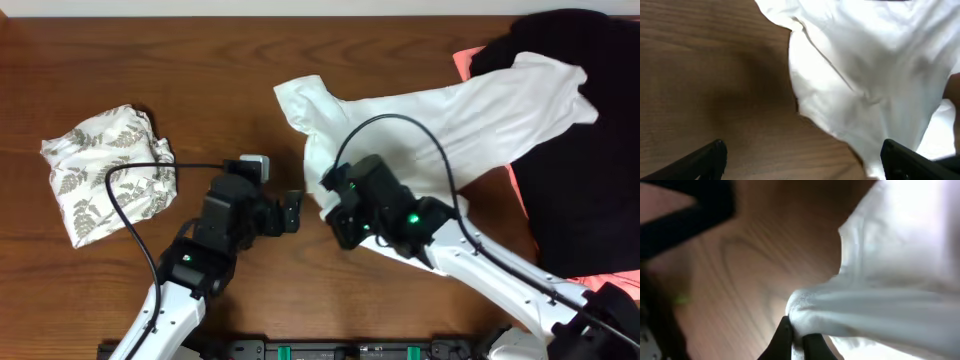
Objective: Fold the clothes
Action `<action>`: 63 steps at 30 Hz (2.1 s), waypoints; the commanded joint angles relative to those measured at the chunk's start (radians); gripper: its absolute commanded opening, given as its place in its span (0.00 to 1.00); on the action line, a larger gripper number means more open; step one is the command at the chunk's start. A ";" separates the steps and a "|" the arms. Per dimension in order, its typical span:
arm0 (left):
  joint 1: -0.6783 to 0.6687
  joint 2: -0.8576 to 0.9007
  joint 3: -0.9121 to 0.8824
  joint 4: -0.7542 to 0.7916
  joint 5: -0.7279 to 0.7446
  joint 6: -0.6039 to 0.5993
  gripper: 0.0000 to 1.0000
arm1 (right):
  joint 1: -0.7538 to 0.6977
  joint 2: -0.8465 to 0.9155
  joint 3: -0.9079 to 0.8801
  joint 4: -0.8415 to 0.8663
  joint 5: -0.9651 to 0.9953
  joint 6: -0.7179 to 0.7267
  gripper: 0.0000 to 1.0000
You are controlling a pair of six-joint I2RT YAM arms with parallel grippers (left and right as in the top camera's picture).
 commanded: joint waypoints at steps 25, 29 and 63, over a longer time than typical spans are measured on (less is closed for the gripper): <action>0.046 -0.068 0.017 -0.089 0.130 -0.002 0.98 | -0.443 -0.165 0.021 -0.235 0.240 -0.006 0.45; 0.045 -0.063 0.016 -0.118 0.182 -0.050 0.98 | -0.564 -0.174 0.020 -0.303 0.240 -0.006 0.55; -0.119 0.436 0.016 0.289 0.328 -0.425 0.98 | -0.631 -0.169 0.017 -0.388 0.240 -0.060 0.56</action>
